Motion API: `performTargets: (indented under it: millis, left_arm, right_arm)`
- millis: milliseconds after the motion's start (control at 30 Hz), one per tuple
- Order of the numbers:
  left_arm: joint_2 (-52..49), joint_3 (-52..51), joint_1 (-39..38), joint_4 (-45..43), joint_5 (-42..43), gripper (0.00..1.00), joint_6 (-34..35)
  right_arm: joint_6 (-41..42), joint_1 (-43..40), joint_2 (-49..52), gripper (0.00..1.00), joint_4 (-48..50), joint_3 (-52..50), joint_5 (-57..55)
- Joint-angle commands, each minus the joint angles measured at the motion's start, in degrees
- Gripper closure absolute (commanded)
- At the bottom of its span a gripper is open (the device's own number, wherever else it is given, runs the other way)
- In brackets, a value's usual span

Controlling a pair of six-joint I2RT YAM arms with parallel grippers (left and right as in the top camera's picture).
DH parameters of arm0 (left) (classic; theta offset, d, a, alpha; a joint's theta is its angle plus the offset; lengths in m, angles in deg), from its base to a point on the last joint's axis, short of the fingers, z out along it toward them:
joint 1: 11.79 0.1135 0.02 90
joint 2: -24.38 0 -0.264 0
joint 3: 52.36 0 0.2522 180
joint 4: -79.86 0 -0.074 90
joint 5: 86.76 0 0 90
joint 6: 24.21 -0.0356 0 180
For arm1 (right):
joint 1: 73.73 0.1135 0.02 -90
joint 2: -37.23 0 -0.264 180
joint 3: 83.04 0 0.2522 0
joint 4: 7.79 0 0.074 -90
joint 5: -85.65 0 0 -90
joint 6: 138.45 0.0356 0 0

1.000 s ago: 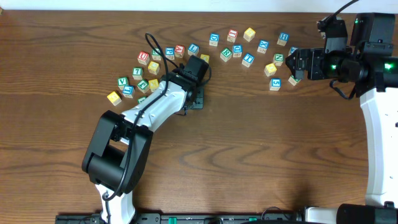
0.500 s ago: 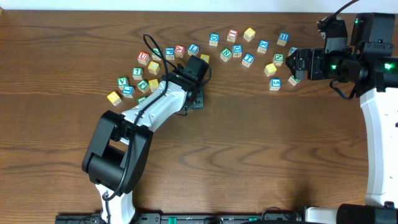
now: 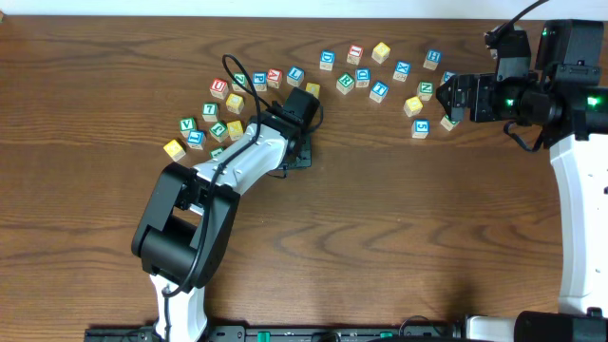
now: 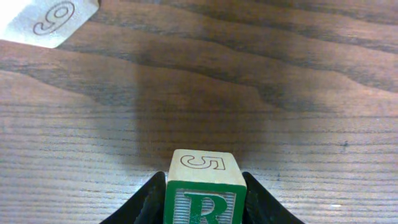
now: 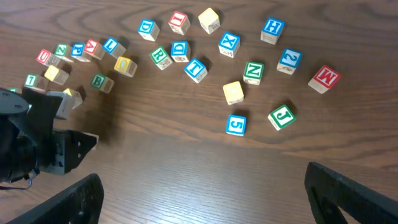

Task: Spell out ROBOT
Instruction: 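Lower the green R block onto the open table area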

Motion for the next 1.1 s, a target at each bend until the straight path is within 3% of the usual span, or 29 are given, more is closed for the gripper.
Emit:
performTargets:
  millis: [0, 1067]
  left_arm:
    - [-0.61, -0.35, 0.28, -0.55, 0.09, 0.64, 0.13]
    - [-0.61, -0.35, 0.31, -0.72, 0.09, 0.64, 2.56]
  right_arm:
    - [-0.74, 0.24, 0.07, 0.02, -0.15, -0.07, -0.31]
    - [-0.74, 0.24, 0.07, 0.02, -0.15, -0.07, -0.31]
